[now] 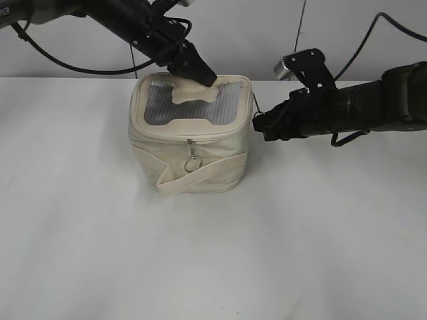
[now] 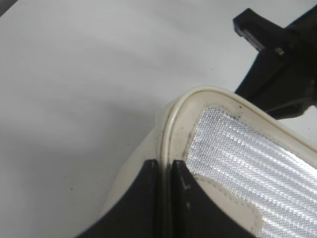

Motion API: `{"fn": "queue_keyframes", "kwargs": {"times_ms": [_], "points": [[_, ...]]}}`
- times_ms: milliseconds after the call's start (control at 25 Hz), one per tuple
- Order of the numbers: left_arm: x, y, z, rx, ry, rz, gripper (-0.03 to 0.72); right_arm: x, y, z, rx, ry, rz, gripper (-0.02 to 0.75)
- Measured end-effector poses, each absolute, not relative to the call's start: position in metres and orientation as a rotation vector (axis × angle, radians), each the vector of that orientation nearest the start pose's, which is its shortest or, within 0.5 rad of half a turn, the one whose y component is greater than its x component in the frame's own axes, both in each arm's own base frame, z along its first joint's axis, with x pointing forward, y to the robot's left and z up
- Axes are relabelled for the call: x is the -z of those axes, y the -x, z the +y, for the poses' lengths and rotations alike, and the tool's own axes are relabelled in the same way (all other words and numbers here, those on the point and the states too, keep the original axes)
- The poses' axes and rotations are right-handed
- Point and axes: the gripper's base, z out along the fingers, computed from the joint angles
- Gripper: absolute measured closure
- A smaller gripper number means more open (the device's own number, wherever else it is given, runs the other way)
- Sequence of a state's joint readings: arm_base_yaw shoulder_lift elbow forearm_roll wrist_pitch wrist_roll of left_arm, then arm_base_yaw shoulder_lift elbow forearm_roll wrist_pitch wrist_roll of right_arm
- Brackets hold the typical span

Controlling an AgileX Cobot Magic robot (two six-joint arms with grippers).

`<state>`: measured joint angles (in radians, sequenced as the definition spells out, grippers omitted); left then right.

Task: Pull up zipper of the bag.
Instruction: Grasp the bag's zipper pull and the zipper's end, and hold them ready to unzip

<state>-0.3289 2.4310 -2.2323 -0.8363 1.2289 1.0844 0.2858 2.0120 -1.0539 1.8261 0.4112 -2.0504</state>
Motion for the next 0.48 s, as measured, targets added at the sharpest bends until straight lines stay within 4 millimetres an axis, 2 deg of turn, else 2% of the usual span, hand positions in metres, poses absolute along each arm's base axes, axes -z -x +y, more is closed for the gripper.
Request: {"fn": "queue_keyframes", "kwargs": {"times_ms": [280,400,480], "points": [[-0.211,-0.468,-0.227,0.92,-1.314,2.133,0.639,-0.141,-0.308,0.134,-0.641,0.688,2.234,0.729],[-0.211,-0.469,-0.227,0.931,-1.254,2.178,0.64,-0.148,-0.289,0.139,-0.715,0.682,2.232,0.729],[-0.211,-0.47,-0.227,0.937,-1.201,2.211,0.64,-0.153,-0.281,0.149,-0.76,0.694,2.233,0.729]]}}
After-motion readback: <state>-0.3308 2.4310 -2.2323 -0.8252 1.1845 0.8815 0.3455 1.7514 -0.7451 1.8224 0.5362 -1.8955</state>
